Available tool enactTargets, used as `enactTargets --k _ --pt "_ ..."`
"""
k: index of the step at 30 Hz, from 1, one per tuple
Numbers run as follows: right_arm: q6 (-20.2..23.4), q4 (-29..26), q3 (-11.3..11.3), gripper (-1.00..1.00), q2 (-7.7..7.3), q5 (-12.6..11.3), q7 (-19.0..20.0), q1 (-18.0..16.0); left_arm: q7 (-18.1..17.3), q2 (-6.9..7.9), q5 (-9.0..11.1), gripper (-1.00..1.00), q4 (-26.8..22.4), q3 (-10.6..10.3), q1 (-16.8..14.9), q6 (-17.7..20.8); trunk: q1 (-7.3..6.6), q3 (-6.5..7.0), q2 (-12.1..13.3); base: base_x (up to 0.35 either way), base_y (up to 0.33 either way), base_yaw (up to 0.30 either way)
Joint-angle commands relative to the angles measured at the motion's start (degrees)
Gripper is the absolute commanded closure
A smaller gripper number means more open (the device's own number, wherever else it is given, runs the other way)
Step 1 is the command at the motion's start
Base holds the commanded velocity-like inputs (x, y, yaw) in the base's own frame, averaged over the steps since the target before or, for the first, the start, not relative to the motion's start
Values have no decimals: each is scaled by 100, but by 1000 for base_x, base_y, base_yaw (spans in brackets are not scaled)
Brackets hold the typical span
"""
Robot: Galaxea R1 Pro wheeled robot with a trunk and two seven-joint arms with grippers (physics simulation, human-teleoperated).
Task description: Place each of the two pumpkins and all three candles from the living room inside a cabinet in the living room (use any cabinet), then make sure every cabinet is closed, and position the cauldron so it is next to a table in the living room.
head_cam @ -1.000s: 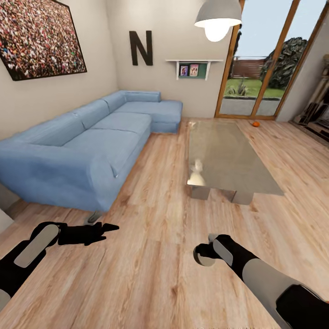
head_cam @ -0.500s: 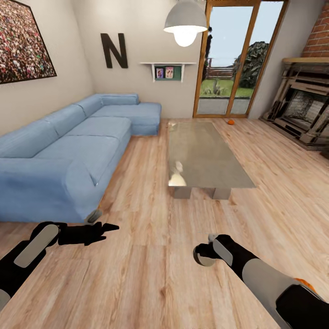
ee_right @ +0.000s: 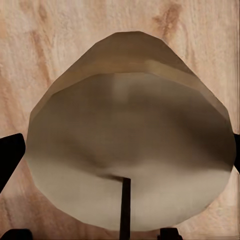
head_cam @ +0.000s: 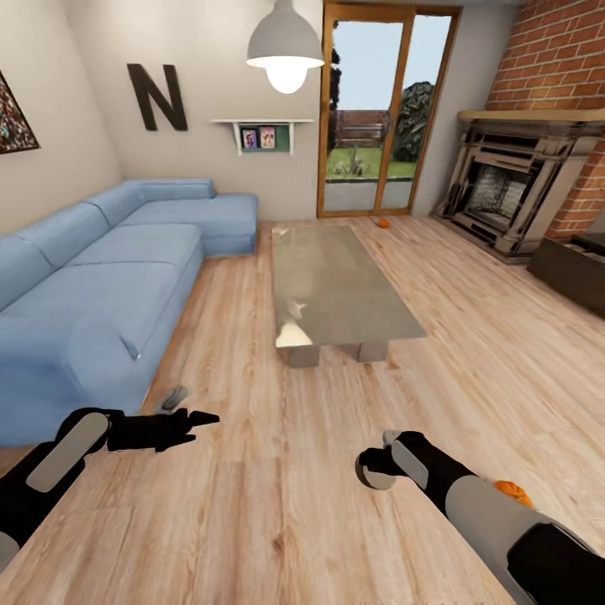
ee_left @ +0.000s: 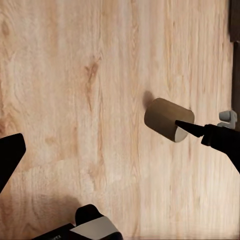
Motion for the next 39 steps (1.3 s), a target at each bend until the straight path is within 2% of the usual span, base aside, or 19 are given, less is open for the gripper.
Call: enactTargets --k 1,26,39 --pt "15 -16 39 100 -6 -73 -50 -4 -45 5 -34 -100 0 -3 -5 5 0 -3 -3 0 0 -291" --pt "15 -16 37 100 -10 -73 -50 -4 -75 8 -23 -100 -14 7 -5 14 0 55 -3 0 0 -291" --pt "15 -11 37 100 -14 -73 -50 -4 -75 5 -21 -100 -201 13 -5 14 0 101 -3 0 0 -281"
